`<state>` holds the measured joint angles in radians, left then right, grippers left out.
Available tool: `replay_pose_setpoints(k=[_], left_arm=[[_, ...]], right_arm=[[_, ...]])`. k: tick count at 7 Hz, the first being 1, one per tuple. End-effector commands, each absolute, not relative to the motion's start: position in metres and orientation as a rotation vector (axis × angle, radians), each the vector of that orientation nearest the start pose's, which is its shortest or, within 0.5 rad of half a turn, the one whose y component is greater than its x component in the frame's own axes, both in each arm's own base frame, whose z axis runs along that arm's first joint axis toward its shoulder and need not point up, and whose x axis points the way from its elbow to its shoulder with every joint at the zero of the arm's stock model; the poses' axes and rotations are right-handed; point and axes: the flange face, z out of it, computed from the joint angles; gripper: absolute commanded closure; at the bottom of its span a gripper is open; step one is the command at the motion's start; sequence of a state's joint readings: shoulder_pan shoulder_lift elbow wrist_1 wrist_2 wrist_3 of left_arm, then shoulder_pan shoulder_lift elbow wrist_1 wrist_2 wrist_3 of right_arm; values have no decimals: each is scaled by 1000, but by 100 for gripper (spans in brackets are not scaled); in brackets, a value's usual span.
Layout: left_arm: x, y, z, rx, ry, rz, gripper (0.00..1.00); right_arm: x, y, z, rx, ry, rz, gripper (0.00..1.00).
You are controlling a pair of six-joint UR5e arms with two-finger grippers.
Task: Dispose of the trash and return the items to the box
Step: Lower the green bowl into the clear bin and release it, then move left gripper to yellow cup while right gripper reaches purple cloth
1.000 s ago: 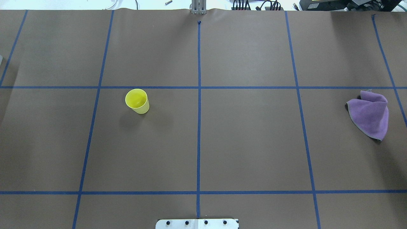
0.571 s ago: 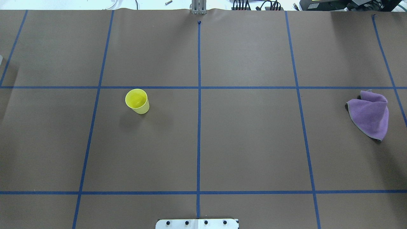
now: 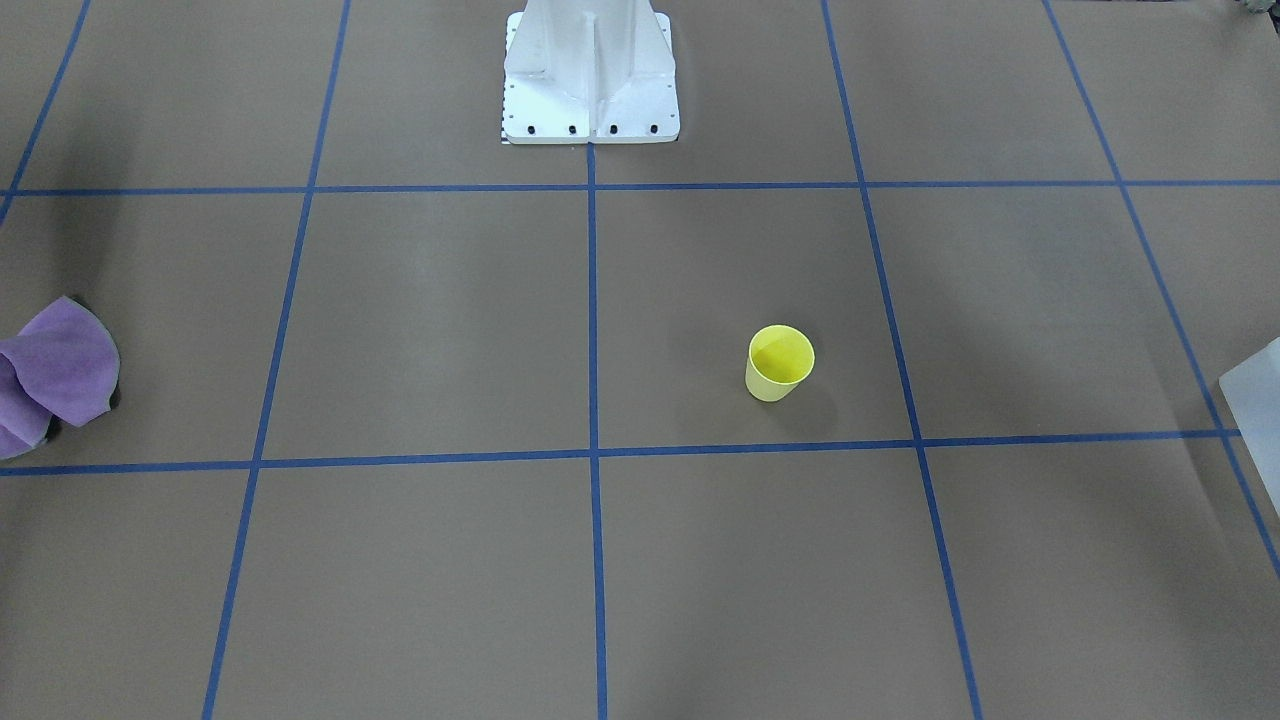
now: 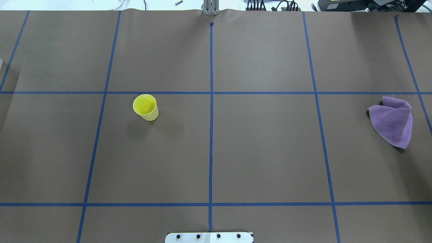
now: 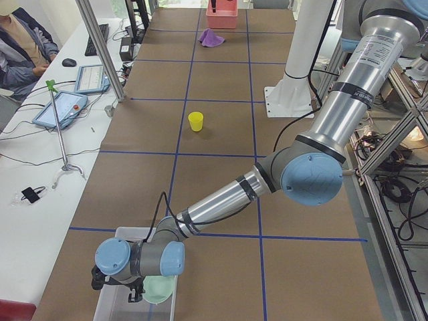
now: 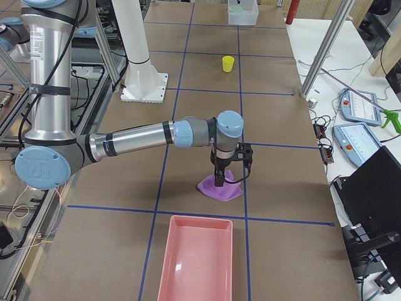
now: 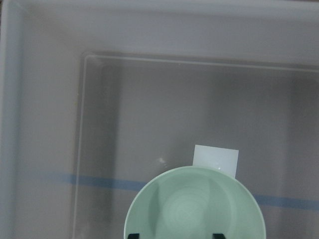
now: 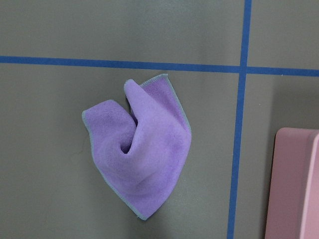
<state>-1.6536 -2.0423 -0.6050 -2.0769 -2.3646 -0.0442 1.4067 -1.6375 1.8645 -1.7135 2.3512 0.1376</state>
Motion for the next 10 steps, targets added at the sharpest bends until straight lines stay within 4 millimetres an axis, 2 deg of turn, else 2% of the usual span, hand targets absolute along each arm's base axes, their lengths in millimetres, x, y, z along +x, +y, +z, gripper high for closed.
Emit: replay_pose_setpoints(k=[1,2,3,4,5,6,7,8,9,10], left_arm=[[-111,-660,687,72,838,-148,34],[-73,-666,626,78,847,-124,33],[-20,-658,580,90,860,-94,33],[38,-652,520,70,891,-151,33],[89,-638,472,35,917,-168,33],[131,-620,435,6,934,-157,33],[156,-606,413,-12,949,-171,33],[188,-591,393,-44,963,-183,33],[217,-573,370,-69,976,-200,33],[242,-553,348,-58,968,-217,33]], right_arm=[[-12,-463,567,-50,-780,-54,0],[-12,-465,574,-61,-773,-51,0],[-12,-466,588,-85,-766,-45,0],[-20,-474,597,-108,-756,-43,0],[-25,-484,612,-124,-760,-40,0],[-52,-495,606,-125,-765,-23,0],[-78,-502,599,-126,-769,7,0],[-103,-514,600,-124,-778,39,0],[-121,-516,614,-111,-784,36,0],[-126,-516,625,-104,-789,28,0]])
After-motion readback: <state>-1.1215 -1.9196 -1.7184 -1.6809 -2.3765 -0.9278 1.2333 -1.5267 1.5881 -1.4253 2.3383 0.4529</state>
